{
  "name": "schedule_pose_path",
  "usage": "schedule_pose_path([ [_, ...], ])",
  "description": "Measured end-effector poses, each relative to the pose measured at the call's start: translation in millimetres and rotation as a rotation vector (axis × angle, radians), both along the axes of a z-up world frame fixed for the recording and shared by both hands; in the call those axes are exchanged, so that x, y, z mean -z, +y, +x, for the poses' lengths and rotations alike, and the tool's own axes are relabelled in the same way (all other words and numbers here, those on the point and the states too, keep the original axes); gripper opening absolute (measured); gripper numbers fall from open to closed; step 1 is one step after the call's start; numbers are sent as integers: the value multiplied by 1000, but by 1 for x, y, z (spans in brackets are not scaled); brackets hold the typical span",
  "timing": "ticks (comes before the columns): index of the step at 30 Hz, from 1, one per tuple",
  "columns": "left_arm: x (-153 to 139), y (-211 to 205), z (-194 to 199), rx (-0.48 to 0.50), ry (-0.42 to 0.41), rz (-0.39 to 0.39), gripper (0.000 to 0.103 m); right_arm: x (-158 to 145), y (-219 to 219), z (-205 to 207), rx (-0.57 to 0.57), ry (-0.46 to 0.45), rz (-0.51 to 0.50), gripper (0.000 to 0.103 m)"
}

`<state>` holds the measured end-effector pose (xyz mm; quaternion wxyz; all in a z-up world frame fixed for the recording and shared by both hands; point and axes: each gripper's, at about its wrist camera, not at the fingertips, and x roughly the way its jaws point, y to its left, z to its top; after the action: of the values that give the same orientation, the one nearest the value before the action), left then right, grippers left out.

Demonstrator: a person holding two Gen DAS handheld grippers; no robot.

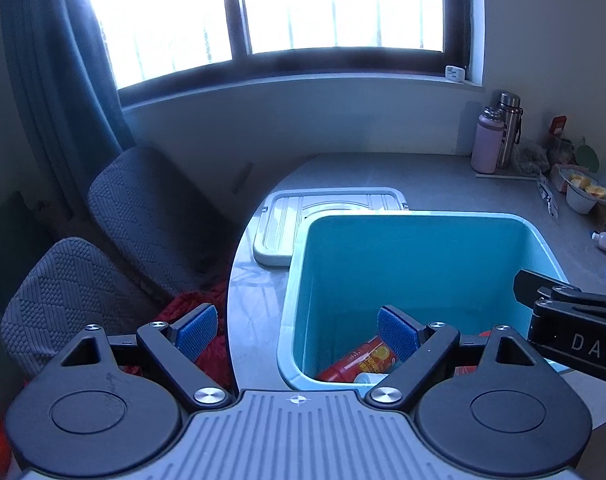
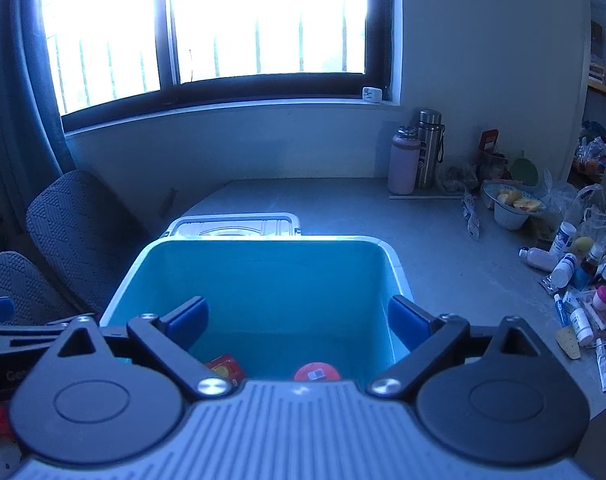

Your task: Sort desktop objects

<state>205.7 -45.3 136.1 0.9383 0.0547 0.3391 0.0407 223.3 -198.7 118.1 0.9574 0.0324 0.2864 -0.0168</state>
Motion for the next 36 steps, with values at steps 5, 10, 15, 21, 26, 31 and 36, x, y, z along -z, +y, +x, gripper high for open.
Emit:
schedule_pose_path([
  [5, -2, 2, 7, 8, 6, 1, 89, -3, 1, 4, 6, 1, 0, 97],
  [10, -3, 9, 17, 8, 16, 0, 89, -5, 5, 10, 8, 6, 8, 97],
  [15, -5, 16, 28, 15, 12, 0, 89, -6, 9, 17, 18, 10, 19, 97],
  [21, -6, 23, 42, 25, 12, 9, 89, -7, 17, 26, 31, 1, 18, 97],
  [26, -6, 29, 56, 25, 8, 11, 89, -8, 23, 36, 29, -1, 13, 97],
  [31, -5, 33, 71, 34, 8, 11, 89, -8, 26, 45, 34, 0, 19, 97],
  [36, -1, 31, 86, 48, 17, 2, 89, -7, 25, 53, 54, 9, 9, 97],
])
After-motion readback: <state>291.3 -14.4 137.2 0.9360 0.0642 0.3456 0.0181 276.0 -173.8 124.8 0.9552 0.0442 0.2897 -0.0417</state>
